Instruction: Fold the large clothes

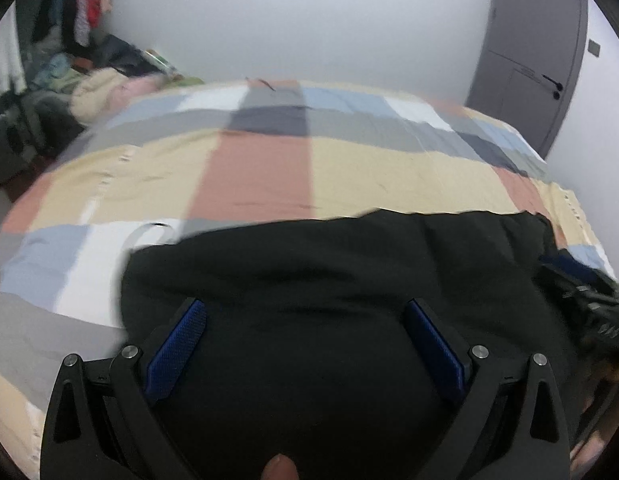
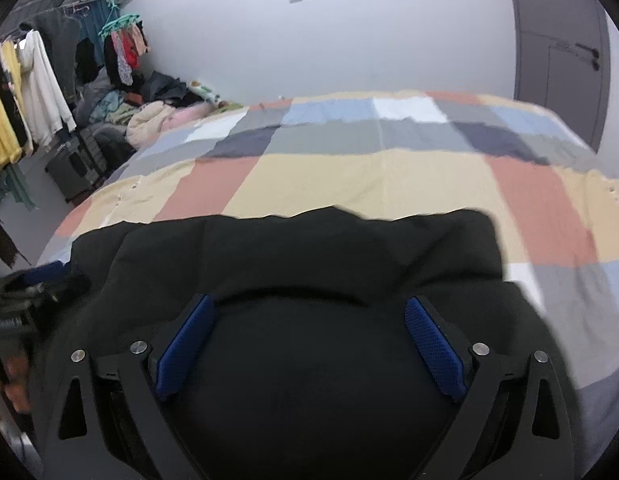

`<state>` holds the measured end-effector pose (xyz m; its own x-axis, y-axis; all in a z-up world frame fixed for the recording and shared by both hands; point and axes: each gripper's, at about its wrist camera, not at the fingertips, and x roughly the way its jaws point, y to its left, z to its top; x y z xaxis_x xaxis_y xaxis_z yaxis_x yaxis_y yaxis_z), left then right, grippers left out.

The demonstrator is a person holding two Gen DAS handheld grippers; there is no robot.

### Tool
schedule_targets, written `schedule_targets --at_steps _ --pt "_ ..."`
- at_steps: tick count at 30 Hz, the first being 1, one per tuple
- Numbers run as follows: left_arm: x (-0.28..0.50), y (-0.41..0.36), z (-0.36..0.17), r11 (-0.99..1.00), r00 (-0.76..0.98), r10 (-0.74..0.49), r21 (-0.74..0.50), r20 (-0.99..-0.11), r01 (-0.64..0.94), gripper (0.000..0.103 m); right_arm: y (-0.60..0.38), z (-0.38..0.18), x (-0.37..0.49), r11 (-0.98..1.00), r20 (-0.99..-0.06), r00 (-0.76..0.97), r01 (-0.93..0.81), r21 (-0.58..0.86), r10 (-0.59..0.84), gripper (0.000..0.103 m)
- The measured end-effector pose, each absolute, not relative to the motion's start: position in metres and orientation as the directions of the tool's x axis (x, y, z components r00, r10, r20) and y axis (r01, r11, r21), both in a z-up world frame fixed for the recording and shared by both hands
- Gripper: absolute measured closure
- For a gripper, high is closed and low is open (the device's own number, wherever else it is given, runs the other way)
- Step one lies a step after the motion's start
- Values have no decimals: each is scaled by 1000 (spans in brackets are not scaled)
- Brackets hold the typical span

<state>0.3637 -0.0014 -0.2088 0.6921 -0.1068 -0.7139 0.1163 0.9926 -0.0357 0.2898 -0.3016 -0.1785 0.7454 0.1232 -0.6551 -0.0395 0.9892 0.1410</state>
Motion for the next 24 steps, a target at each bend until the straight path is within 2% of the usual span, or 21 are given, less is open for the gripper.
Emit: schedule_targets --at_steps 5,10,16,24 --pt "346 35 -214 997 701 -46 12 -712 77 3 -323 -172 267 994 -648 757 -29 101 88 1" --pt "336 48 -233 997 691 -69 -28 -719 71 2 -338 -191 262 991 -664 740 -29 134 112 1" --pt "332 41 -244 997 694 -65 -14 -717 79 2 -336 -203 259 991 -652 751 -21 131 103 0" --pt "317 40 -203 998 693 -64 -41 -718 49 3 -338 -169 240 992 -630 773 4 128 78 0"
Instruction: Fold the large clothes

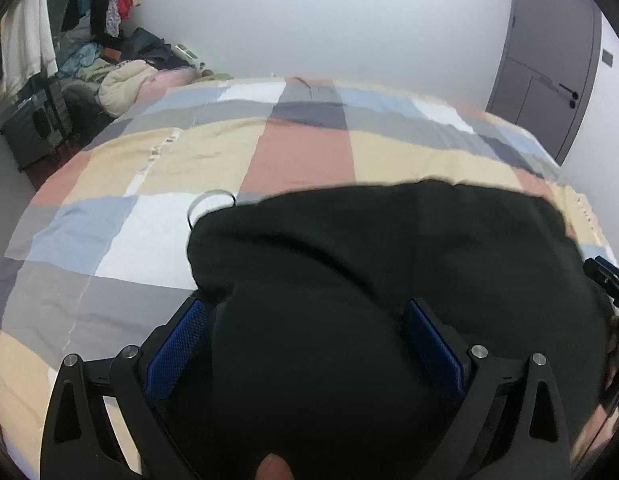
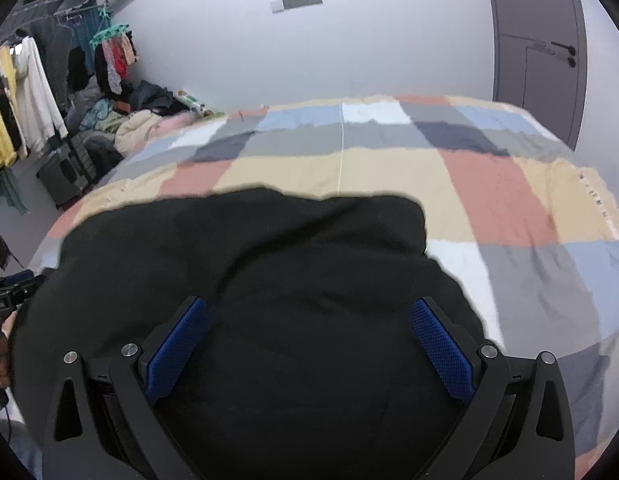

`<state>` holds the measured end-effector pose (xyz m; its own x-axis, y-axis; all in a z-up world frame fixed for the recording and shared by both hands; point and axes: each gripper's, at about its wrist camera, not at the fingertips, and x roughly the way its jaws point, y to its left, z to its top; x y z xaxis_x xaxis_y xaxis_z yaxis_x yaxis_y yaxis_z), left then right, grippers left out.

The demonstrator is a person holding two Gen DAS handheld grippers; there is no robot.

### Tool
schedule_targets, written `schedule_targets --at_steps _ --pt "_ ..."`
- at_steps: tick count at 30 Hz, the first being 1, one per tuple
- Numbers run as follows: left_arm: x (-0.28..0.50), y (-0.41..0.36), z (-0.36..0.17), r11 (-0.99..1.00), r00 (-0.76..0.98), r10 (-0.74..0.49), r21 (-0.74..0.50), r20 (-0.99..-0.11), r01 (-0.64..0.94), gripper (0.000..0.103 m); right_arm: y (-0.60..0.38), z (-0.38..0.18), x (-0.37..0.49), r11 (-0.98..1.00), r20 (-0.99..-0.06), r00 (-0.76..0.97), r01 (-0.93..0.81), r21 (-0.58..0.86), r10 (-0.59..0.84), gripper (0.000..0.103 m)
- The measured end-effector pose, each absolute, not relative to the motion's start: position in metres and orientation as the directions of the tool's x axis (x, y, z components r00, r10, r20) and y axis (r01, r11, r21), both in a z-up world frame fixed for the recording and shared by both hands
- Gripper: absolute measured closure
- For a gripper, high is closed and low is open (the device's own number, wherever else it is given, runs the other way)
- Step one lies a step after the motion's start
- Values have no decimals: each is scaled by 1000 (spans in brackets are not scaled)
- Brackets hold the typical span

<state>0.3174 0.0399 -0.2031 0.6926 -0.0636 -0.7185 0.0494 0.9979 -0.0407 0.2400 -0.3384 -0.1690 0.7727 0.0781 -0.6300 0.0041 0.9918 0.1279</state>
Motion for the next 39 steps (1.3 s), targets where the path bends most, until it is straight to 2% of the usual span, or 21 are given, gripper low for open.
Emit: schedule_targets --at_steps 5,12,17,20,26,30,34,39 --pt "287 35 -140 993 736 -110 -110 -668 48 3 -331 -110 213 993 -564 822 -16 114 78 0" --pt "220 21 -41 994 796 -82 -110 -599 19 3 -310 -11 158 992 -443 890 -71 102 109 0" --pt "146 -3 17 997 860 -68 -1 -506 78 3 -291 42 109 991 -361 923 -119 65 135 0" --pt "105 -14 39 994 879 -96 -2 -467 108 3 -282 65 76 987 -318 934 -149 62 161 0" --pt "38 -36 61 985 899 -154 13 -409 174 3 -264 89 14 979 -242 949 -204 14 201 0" --pt "2 -44 63 981 909 -179 4 -377 195 3 -261 87 -11 974 -233 946 -223 44 227 0" --pt "-23 -50 53 988 921 -132 31 -366 154 3 -254 77 -28 972 -241 943 -233 23 232 0" --pt "-42 -58 40 982 915 -167 20 -367 188 3 -248 62 -44 979 -242 949 -203 30 205 0"
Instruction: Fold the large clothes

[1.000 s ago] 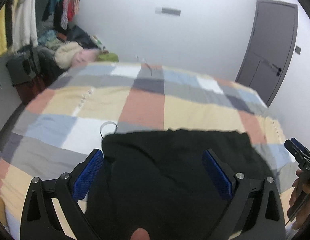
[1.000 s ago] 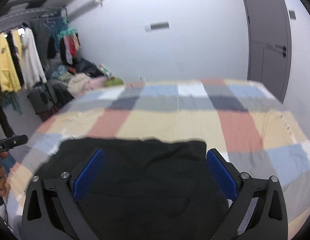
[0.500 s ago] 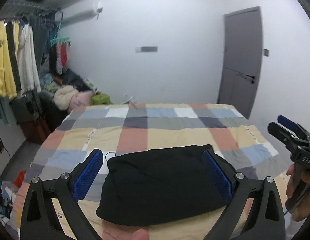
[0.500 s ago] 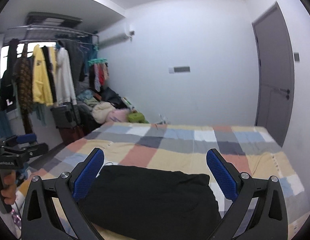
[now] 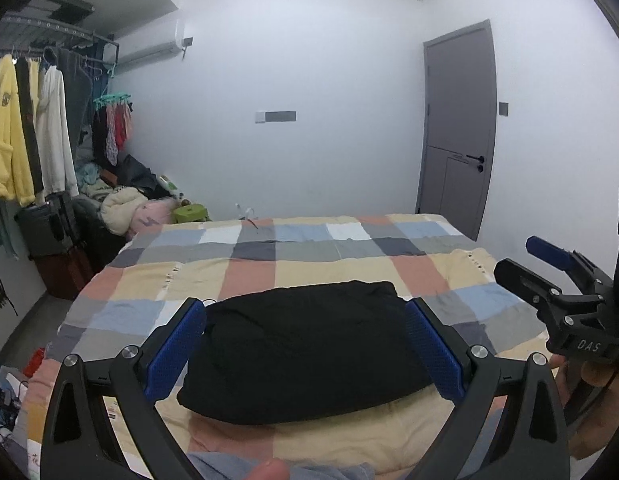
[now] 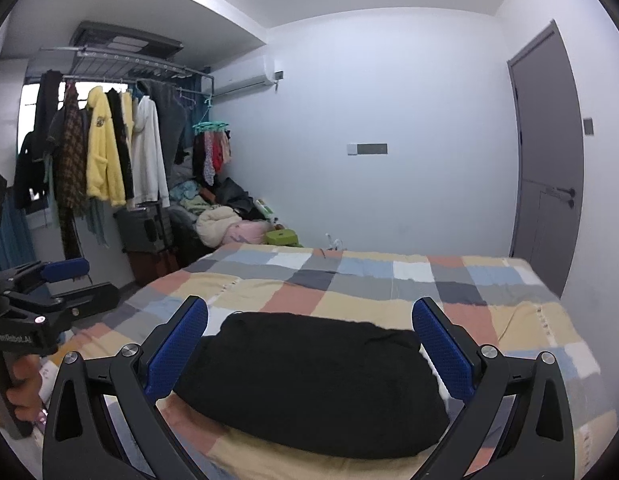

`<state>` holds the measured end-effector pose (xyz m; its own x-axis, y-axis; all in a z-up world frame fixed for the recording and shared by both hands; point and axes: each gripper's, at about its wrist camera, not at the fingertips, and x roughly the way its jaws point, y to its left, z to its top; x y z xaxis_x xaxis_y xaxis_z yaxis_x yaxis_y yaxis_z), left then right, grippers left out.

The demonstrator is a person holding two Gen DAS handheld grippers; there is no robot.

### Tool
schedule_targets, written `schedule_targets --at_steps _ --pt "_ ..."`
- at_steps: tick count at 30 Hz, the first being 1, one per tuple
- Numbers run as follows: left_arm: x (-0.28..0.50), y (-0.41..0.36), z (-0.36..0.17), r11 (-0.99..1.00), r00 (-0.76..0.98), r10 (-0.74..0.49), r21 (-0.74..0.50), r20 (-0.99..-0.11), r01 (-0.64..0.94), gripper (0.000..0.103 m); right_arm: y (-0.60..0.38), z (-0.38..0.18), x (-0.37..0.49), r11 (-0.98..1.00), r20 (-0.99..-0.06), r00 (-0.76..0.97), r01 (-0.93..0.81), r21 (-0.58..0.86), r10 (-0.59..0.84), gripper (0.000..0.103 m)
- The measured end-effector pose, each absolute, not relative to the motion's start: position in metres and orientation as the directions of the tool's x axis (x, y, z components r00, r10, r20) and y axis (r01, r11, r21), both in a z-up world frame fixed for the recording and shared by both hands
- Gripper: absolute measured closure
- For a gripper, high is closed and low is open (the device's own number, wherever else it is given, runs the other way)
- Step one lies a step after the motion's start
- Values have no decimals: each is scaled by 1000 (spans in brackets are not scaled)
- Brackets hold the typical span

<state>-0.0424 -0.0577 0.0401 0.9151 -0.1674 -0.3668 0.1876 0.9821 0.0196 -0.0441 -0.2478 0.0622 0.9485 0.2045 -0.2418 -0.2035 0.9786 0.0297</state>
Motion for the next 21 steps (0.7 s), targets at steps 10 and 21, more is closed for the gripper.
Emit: schedule_targets --at_steps 10,21 --pt "-64 -50 12 977 892 -207 -42 -402 207 3 -229 29 -81 987 -277 948 -160 17 158 0" --pt "-69 -32 -26 981 868 -192 -89 -458 170 3 -225 0 -99 988 -326 933 -145 47 153 0"
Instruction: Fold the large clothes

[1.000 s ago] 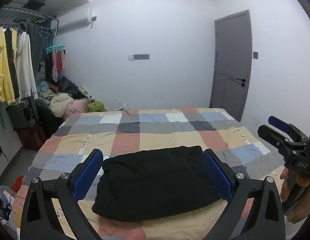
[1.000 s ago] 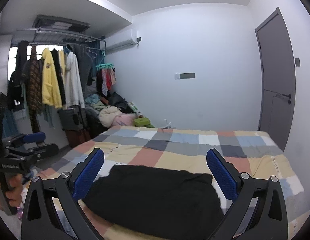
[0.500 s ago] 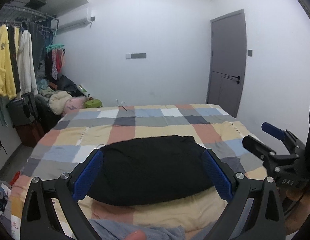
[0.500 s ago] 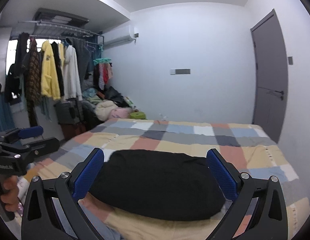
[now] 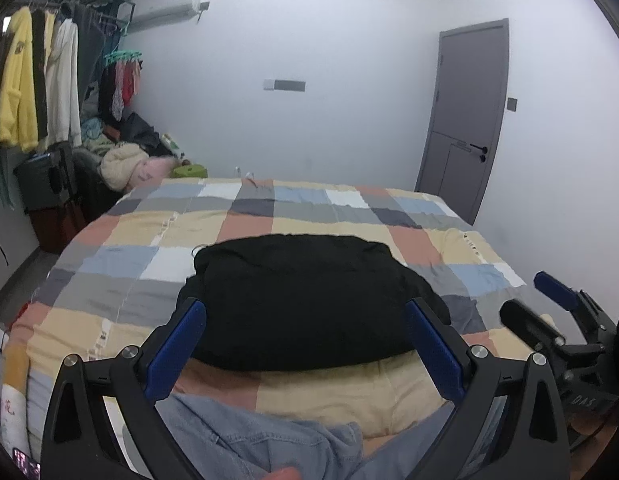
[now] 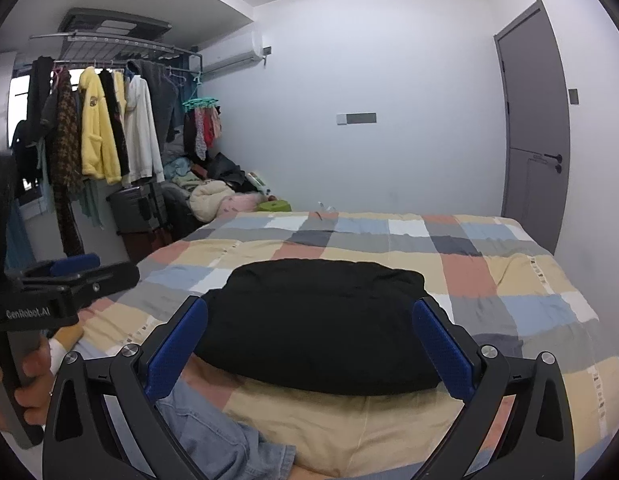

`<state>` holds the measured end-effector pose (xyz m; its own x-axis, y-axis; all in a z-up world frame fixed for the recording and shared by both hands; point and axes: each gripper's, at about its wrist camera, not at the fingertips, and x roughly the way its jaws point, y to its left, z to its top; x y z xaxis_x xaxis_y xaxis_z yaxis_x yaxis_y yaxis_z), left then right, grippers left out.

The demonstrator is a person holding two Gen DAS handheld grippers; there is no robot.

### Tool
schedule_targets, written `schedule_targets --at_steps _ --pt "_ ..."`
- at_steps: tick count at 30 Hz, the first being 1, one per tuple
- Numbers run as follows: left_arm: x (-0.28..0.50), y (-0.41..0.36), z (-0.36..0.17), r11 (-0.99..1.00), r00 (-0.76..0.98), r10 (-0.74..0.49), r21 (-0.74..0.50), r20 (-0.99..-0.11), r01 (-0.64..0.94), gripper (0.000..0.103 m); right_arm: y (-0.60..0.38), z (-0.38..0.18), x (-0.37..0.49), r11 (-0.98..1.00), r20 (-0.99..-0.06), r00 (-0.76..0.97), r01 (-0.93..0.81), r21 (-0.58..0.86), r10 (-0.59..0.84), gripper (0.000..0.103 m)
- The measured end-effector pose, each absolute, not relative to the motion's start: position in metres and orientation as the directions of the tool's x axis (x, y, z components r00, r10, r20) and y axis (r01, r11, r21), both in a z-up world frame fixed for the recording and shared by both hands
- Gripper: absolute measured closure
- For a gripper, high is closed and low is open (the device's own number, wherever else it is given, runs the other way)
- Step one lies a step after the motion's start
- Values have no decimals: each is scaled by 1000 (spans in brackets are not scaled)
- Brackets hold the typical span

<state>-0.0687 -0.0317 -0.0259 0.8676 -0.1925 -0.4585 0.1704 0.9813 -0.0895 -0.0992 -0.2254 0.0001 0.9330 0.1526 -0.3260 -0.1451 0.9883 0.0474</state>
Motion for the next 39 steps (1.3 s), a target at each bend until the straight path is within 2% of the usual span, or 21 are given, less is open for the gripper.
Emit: schedule_targets --at_steps 15,39 --pt "-69 -20 -46 974 837 -226 -117 -498 194 3 -228 -22 -104 992 -380 916 -118 44 126 0" --pt "-69 -24 -51 977 835 -213 -101 -507 188 3 -232 -25 -109 993 -377 919 -105 57 119 0"
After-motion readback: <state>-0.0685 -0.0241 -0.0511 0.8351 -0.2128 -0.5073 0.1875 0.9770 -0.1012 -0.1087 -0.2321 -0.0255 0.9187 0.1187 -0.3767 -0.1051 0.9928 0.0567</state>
